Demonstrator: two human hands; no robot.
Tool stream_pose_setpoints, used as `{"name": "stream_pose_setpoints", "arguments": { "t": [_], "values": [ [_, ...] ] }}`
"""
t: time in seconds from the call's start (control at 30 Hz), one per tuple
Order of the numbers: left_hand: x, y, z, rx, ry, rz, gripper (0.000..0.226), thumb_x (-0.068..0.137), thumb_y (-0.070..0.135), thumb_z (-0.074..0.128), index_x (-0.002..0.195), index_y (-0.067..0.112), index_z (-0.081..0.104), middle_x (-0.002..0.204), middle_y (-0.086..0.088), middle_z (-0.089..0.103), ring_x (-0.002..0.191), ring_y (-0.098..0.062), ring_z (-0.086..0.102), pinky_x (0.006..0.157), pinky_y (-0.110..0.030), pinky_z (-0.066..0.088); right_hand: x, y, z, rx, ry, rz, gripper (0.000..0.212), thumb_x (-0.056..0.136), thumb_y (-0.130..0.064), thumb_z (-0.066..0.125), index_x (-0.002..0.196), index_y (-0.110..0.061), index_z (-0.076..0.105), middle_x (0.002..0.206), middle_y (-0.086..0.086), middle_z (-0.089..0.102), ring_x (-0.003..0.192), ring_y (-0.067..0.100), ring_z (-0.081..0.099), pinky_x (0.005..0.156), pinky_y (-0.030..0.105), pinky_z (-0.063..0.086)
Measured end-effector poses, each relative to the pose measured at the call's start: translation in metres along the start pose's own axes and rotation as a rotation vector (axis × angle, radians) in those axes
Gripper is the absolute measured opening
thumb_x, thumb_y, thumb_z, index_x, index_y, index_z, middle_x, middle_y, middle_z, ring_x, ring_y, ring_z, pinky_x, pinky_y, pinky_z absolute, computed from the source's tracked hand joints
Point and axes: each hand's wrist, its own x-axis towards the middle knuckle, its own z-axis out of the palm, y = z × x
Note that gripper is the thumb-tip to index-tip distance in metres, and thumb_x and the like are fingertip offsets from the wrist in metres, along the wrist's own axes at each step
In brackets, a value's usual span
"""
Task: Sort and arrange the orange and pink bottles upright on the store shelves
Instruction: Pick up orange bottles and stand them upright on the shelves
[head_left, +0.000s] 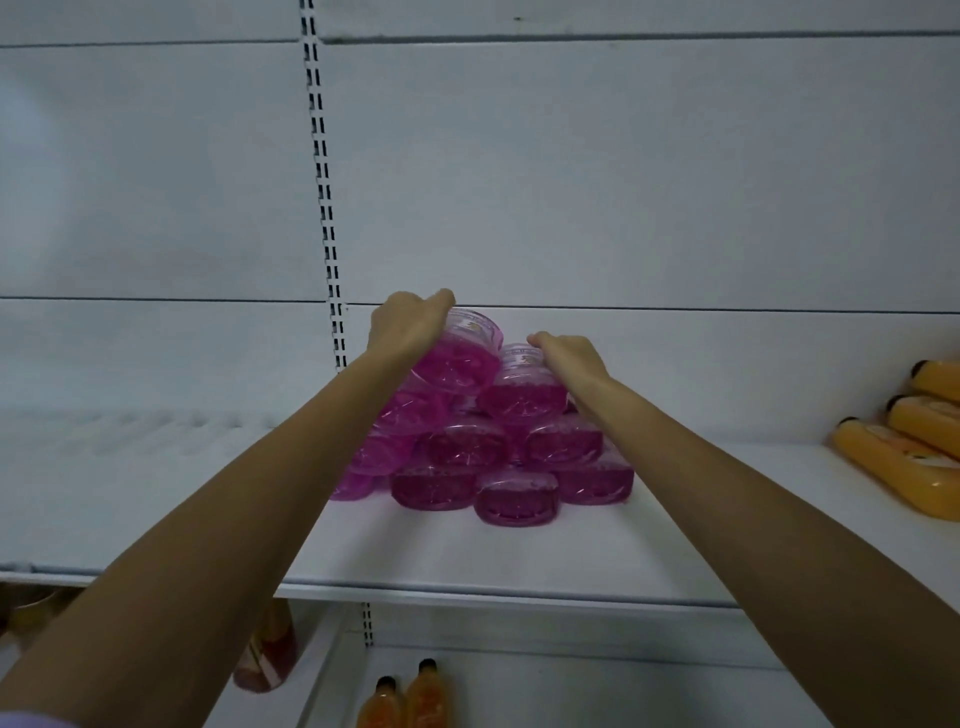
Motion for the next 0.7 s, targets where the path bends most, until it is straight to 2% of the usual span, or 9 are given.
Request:
{"name": "stream_pose_setpoints", "arguments": {
  "t": [0.07,0.1,0.13,0.2,0.27,0.37,0.5,0.7],
  "values": [
    [-0.003,0.000,-0.001,-0.008,0.047,0.071,0.035,0.091,0.037,0.044,0.068,0.011,0.049,0.068,-0.003,0.046,0.066,-0.020,0.041,0.056,-0.029,0.028,-0.003,0.001,-0.005,-0.045,0.002,-0.042,0.049,0.089,-0.036,0.053,0.121,0.001,0.059,0.124,0.016,0.060,0.113,0.029,0.056,0.096,0.040,0.043],
    [-0.004,0.000,-0.002,0.000,0.059,0.114,0.035,0.091,0.038,0.044,0.074,0.010,0.056,0.074,-0.005,0.052,0.069,-0.021,0.046,0.061,-0.029,0.033,-0.004,0.001,-0.008,-0.056,-0.006,-0.056,0.052,0.088,-0.038,0.053,0.127,-0.004,0.056,0.131,0.013,0.056,0.119,0.026,0.053,0.100,0.038,0.041],
    [-0.006,0.000,-0.004,0.017,0.071,0.155,0.036,0.091,0.038,0.045,0.090,0.009,0.065,0.087,-0.007,0.060,0.080,-0.022,0.054,0.070,-0.030,0.039,-0.005,0.002,-0.011,-0.061,-0.010,-0.065,0.054,0.088,-0.040,0.053,0.132,-0.008,0.053,0.137,0.009,0.053,0.124,0.023,0.049,0.105,0.037,0.039],
    [-0.009,0.001,-0.008,0.048,0.104,0.236,0.043,0.091,0.038,0.047,0.119,0.009,0.061,0.121,-0.007,0.062,0.109,-0.023,0.057,0.092,-0.034,0.043,-0.004,0.004,-0.017,-0.054,0.009,-0.079,0.055,0.088,-0.041,0.054,0.135,-0.012,0.051,0.142,0.004,0.048,0.129,0.021,0.045,0.108,0.034,0.035],
    [-0.015,0.005,-0.011,0.073,0.146,0.335,0.043,0.090,0.035,0.049,0.126,0.011,0.057,0.131,-0.007,0.057,0.120,-0.022,0.051,0.101,-0.037,0.039,-0.004,0.007,-0.023,-0.054,0.049,-0.100,0.055,0.090,-0.038,0.053,0.138,-0.012,0.047,0.144,0.004,0.045,0.131,0.021,0.043,0.106,0.032,0.033],
    [-0.032,0.015,-0.007,0.118,0.159,0.481,0.041,0.090,0.030,0.051,0.128,0.014,0.055,0.132,-0.006,0.054,0.123,-0.022,0.047,0.103,-0.037,0.035,-0.007,0.013,-0.038,-0.116,0.106,-0.127,0.057,0.093,-0.030,0.052,0.144,-0.009,0.038,0.148,0.008,0.040,0.132,0.022,0.042,0.102,0.028,0.033],
    [-0.059,0.031,0.015,0.151,0.037,0.559,0.041,0.089,0.028,0.053,0.128,0.016,0.055,0.132,-0.006,0.053,0.122,-0.022,0.047,0.103,-0.035,0.035,-0.016,0.022,-0.068,-0.219,0.190,-0.162,0.056,0.092,-0.021,0.053,0.144,-0.008,0.036,0.147,0.009,0.041,0.123,0.020,0.049,0.083,0.018,0.031],
    [-0.103,0.052,0.066,0.157,-0.137,0.585,0.045,0.088,0.025,0.055,0.131,0.014,0.050,0.135,-0.008,0.049,0.123,-0.021,0.046,0.103,-0.033,0.034,-0.047,0.041,-0.142,-0.338,0.291,-0.178,0.062,0.089,-0.019,0.056,0.145,-0.009,0.034,0.144,0.012,0.044,0.130,0.024,0.043,0.092,0.026,0.037]
  ]
}}
